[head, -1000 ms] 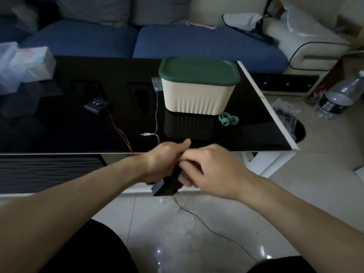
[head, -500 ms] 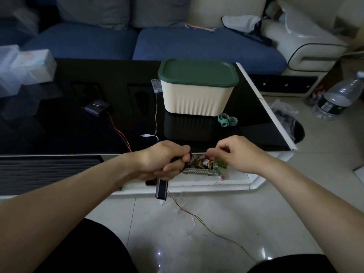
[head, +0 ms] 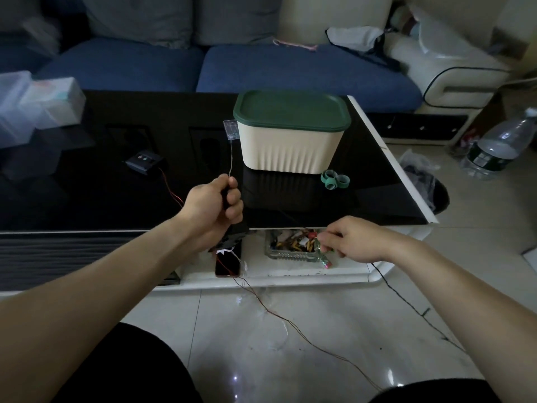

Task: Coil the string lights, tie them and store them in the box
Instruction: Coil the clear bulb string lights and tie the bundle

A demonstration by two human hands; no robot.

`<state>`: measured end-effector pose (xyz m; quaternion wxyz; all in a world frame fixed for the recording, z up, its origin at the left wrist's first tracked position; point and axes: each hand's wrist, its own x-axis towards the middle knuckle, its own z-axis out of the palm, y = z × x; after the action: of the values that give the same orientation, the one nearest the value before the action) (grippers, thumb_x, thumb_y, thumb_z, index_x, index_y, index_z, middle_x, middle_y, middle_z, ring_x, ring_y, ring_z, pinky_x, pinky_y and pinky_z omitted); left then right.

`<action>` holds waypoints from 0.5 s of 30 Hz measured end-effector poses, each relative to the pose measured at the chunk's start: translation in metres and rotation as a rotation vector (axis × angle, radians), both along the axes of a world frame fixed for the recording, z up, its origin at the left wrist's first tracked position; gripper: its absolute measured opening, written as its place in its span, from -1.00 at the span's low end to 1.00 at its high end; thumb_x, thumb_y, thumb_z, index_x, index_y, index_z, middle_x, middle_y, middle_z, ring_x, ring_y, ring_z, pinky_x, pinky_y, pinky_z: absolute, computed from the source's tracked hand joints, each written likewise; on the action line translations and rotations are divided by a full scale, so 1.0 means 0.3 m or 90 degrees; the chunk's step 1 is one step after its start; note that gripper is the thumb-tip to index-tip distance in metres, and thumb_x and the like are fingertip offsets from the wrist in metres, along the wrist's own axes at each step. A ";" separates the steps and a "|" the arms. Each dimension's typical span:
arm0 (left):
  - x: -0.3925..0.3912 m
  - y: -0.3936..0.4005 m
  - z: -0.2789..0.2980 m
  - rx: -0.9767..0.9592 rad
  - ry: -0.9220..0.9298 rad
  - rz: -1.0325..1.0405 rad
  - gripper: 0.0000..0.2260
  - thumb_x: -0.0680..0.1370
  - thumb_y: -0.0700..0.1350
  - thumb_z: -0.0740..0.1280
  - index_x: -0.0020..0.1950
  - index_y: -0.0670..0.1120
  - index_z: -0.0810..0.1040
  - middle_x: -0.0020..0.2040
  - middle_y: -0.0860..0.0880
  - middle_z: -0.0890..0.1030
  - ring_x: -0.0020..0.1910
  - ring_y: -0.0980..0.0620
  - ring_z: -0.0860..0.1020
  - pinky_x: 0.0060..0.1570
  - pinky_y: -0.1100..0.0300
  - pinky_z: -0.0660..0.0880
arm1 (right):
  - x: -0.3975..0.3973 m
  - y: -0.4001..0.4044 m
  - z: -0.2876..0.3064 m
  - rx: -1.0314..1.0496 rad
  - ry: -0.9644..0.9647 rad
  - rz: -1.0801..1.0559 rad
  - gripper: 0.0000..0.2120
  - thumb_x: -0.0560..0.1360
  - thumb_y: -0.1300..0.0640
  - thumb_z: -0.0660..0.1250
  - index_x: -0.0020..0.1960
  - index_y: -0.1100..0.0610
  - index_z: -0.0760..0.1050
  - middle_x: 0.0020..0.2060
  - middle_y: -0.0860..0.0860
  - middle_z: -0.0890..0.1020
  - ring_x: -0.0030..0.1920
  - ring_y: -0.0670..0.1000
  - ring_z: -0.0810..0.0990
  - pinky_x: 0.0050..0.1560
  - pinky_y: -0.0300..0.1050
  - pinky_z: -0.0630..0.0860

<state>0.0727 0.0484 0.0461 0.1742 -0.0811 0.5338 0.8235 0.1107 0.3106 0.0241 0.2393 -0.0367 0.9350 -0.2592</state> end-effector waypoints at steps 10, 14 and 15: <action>0.020 0.028 0.015 0.066 -0.025 -0.011 -0.76 0.68 -0.14 0.09 -0.09 -0.21 0.44 0.00 -0.28 0.68 -0.05 -0.20 0.70 -0.09 0.07 0.66 | 0.086 -0.201 0.097 0.027 -0.064 0.236 -0.81 0.62 -0.09 0.29 0.02 -0.09 0.66 -0.28 -0.08 0.63 -0.31 -0.11 0.52 -0.25 -0.14 0.44; 0.059 0.072 0.005 -0.021 0.022 -0.091 -0.82 0.57 -0.32 0.08 -0.04 -0.29 0.47 0.03 -0.35 0.64 -0.01 -0.25 0.67 0.06 -0.09 0.60 | 0.115 -0.241 0.133 -0.055 -0.084 0.303 -0.83 0.65 0.02 0.27 0.12 -0.11 0.63 -0.25 -0.14 0.61 -0.28 -0.22 0.53 -0.22 -0.28 0.42; 0.071 0.078 -0.002 -0.032 0.015 -0.139 -0.84 0.54 -0.33 0.09 -0.08 -0.26 0.47 -0.08 -0.31 0.65 -0.14 -0.20 0.68 -0.08 -0.02 0.63 | 0.120 -0.250 0.142 -0.108 -0.040 0.278 -0.83 0.65 0.05 0.27 0.10 -0.09 0.64 -0.26 -0.17 0.60 -0.28 -0.24 0.53 -0.23 -0.33 0.42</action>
<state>0.0940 0.0717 0.0455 0.2544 -0.0171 0.5621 0.7868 0.1466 0.2356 0.0666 0.3144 -0.2504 0.8718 -0.2800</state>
